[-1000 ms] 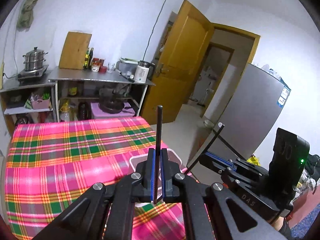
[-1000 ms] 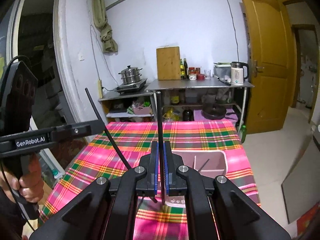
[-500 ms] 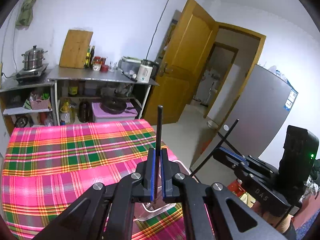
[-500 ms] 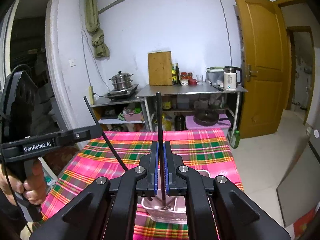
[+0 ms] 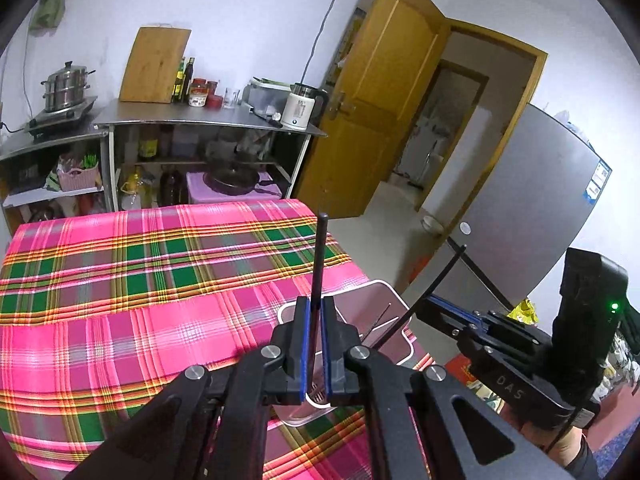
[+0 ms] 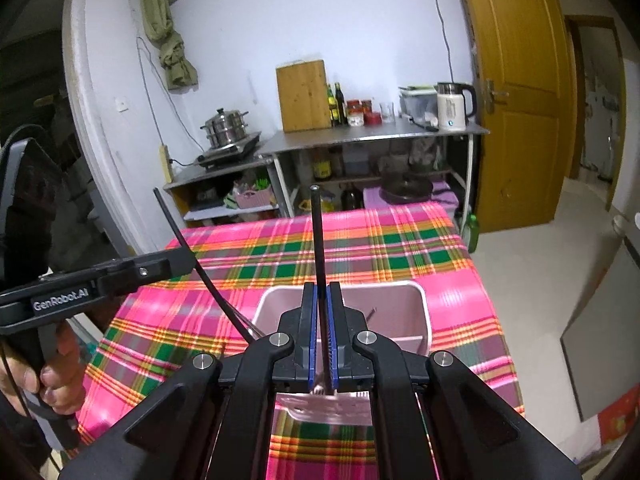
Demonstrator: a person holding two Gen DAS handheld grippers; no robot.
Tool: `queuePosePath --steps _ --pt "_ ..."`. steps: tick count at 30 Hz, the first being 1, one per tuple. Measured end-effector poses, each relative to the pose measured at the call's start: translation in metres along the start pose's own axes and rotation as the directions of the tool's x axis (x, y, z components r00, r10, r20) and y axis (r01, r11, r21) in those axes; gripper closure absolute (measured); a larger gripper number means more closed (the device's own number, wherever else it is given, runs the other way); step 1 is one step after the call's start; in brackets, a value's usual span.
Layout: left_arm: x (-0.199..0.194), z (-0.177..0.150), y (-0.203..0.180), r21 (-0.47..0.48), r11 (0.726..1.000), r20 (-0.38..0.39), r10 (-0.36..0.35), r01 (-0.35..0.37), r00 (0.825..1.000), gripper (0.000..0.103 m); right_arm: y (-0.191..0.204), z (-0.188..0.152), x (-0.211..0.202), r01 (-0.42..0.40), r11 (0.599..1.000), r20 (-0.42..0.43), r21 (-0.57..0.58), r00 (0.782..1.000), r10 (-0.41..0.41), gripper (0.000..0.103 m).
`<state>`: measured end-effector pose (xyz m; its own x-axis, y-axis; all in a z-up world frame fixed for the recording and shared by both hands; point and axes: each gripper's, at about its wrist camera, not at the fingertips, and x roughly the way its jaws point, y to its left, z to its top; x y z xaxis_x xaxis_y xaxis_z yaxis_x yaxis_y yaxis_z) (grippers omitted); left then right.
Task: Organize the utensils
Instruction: 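Open both grippers to drop the chopsticks into the pink holder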
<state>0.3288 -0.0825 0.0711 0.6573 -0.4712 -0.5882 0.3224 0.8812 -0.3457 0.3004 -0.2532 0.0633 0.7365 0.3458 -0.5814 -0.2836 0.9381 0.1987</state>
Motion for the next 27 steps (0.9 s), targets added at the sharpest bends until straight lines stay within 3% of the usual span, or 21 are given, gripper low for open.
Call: queuePosePath --steps 7,14,27 --pt "-0.006 -0.001 -0.001 0.003 1.000 0.014 -0.009 0.008 1.000 0.098 -0.005 -0.002 -0.001 0.013 1.000 -0.005 0.021 1.000 -0.012 0.098" --pt "-0.027 -0.008 0.000 0.002 1.000 0.048 -0.002 0.002 0.999 0.097 -0.002 -0.006 -0.019 0.023 1.000 0.017 0.021 1.000 -0.024 0.090" --pt "-0.073 -0.067 0.021 -0.040 0.998 0.070 0.041 -0.038 0.997 0.097 0.027 -0.041 -0.050 -0.018 1.000 0.019 -0.008 1.000 0.018 0.090"
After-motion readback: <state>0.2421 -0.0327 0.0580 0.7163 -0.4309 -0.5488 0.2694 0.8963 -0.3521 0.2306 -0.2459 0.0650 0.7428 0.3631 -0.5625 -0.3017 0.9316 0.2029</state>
